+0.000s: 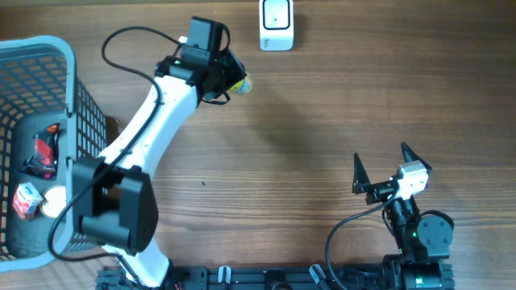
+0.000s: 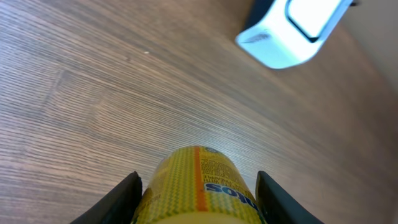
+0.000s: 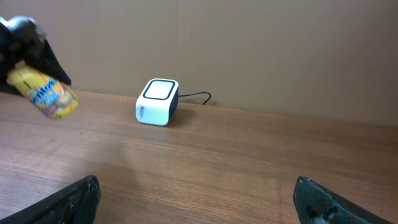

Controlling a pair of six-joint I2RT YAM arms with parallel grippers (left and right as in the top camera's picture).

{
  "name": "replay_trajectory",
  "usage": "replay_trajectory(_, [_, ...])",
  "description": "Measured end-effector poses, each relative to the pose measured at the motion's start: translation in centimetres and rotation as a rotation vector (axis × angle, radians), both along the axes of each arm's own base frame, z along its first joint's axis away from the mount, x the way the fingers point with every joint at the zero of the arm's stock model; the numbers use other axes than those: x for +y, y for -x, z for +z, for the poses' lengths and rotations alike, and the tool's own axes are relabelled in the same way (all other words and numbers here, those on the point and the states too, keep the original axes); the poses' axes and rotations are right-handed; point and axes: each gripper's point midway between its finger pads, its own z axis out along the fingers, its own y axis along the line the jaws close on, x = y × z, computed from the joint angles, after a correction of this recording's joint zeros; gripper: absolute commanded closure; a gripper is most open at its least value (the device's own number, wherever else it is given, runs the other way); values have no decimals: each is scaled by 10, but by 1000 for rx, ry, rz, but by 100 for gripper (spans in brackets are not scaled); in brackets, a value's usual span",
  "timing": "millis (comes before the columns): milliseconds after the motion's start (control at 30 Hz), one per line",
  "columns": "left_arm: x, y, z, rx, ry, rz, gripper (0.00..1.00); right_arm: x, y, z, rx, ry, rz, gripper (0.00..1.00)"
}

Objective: Scan the item barcode
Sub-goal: 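Carry the Mentos bottle out and set it on the table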

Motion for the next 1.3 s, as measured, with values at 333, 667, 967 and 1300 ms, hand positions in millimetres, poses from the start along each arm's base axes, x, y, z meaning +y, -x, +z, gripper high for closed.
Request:
replay_trajectory(333, [-14, 11, -94, 133, -211, -12, 46, 0, 0, 0, 0, 0, 0, 0])
replay_trajectory(667, [-12, 8, -93, 121, -223, 0, 9, 0, 0, 0, 0, 0, 0, 0])
replay_trajectory(967, [-8, 16, 19, -74, -177, -41, 0, 0, 0, 0, 0, 0, 0, 0])
replay_trajectory(1300, [255, 237, 359, -761, -448, 695, 0, 0, 0, 0, 1, 0, 0, 0])
